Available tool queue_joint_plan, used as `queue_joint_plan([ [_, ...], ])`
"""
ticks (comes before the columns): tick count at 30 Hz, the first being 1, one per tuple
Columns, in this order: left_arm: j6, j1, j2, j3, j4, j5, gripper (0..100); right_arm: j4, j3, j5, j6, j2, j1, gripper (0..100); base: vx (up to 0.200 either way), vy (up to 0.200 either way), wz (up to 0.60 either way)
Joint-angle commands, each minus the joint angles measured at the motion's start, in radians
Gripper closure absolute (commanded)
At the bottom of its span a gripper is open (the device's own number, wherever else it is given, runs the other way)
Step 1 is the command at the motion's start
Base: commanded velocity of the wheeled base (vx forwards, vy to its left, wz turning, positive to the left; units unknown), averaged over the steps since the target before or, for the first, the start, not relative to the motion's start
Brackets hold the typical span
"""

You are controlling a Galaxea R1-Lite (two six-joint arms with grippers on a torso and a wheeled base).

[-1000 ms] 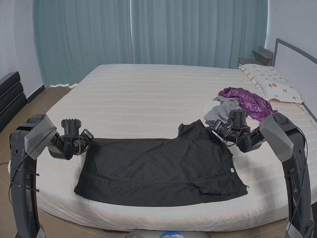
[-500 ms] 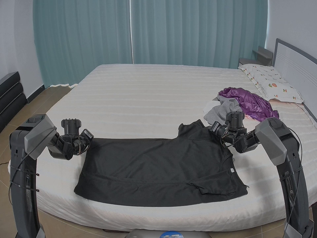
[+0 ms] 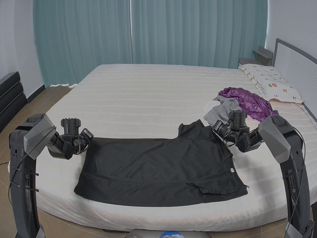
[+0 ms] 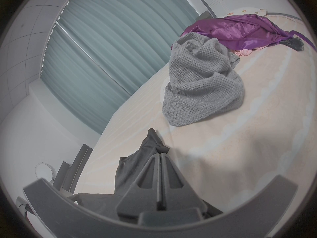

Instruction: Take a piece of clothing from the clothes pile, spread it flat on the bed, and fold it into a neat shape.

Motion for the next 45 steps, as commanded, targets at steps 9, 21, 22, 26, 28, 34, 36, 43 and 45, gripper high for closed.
queue_joint_plan([
  [9, -0.004, 0.000, -0.044, 0.034, -0.001, 0.001, 100, -0.076, 0.170, 0.033, 0.004, -0.104, -0.031, 100, 0.000, 0.000, 0.00],
  [21, -0.002, 0.000, -0.038, 0.036, -0.001, 0.001, 100, -0.050, 0.090, 0.046, 0.001, -0.048, -0.006, 0, 0.000, 0.000, 0.00],
  [22, -0.002, 0.000, -0.038, 0.036, -0.001, 0.001, 100, -0.048, 0.081, 0.046, -0.001, -0.040, -0.006, 0, 0.000, 0.000, 0.00],
  [26, -0.002, 0.000, -0.038, 0.036, -0.001, 0.001, 100, -0.012, 0.043, 0.045, -0.001, -0.014, -0.008, 0, 0.000, 0.000, 0.00],
  [28, -0.002, 0.000, -0.038, 0.036, -0.001, 0.001, 100, 0.002, 0.013, 0.042, -0.001, 0.006, -0.006, 0, 0.000, 0.000, 0.00],
  [34, 0.000, 0.000, -0.038, 0.036, -0.001, 0.001, 100, 0.011, -0.037, 0.034, -0.005, 0.038, -0.003, 100, 0.000, 0.000, 0.00],
  [36, 0.000, 0.000, -0.037, 0.036, -0.001, 0.001, 100, 0.011, -0.045, 0.033, -0.004, 0.043, -0.005, 100, 0.000, 0.000, 0.00],
  [43, 0.000, 0.002, -0.041, 0.036, -0.001, 0.001, 100, 0.005, -0.028, 0.033, 0.001, 0.026, -0.009, 100, 0.000, 0.000, 0.00],
  [45, 0.000, 0.000, -0.043, 0.036, -0.001, 0.001, 100, 0.002, -0.005, 0.034, 0.001, 0.003, -0.009, 100, 0.000, 0.000, 0.00],
])
